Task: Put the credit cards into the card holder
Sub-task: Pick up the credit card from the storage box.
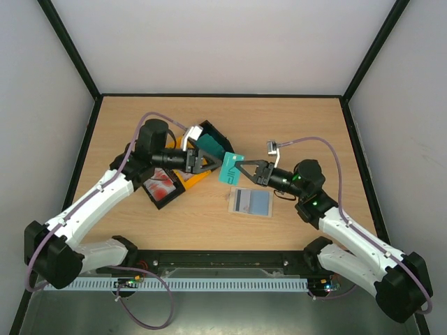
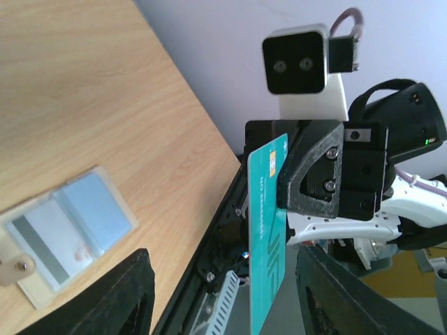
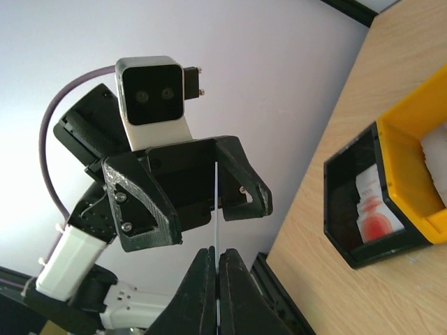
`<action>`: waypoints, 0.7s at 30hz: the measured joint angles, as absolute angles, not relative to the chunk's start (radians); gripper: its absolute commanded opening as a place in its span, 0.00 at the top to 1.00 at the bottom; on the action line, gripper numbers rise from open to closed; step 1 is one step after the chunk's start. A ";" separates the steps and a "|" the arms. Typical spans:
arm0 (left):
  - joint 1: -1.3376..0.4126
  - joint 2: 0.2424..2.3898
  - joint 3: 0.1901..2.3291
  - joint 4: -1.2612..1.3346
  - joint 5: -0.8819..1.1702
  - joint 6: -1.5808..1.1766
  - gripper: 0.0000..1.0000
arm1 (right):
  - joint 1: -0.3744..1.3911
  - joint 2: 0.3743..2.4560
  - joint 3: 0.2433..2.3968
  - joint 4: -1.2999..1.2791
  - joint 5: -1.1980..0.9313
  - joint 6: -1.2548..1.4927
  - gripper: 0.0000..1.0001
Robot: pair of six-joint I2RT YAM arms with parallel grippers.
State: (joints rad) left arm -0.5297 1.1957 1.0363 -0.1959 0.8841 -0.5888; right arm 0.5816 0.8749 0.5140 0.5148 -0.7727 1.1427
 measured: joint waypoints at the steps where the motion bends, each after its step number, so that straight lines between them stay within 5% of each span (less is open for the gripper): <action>1: -0.533 1.192 1.022 -0.191 0.889 -0.591 0.42 | 0.582 0.878 0.514 0.499 -0.784 1.127 0.98; 6: -0.577 1.147 0.887 -0.100 0.898 -0.655 0.48 | 0.582 0.870 0.469 0.484 -0.834 1.094 0.98; 10: -0.645 1.128 0.817 -0.056 0.872 -0.699 0.67 | 0.582 0.868 0.407 0.493 -0.888 1.108 0.98; 21: -0.694 1.075 0.754 0.079 0.810 -0.790 0.84 | 0.582 0.884 0.361 0.651 -0.983 1.211 0.98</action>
State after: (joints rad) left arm -0.6937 1.0752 0.7536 0.0792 0.8097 -0.7902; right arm 0.5816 0.8837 0.3611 0.6510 -0.9829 1.2110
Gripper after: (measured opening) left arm 0.197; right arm 0.020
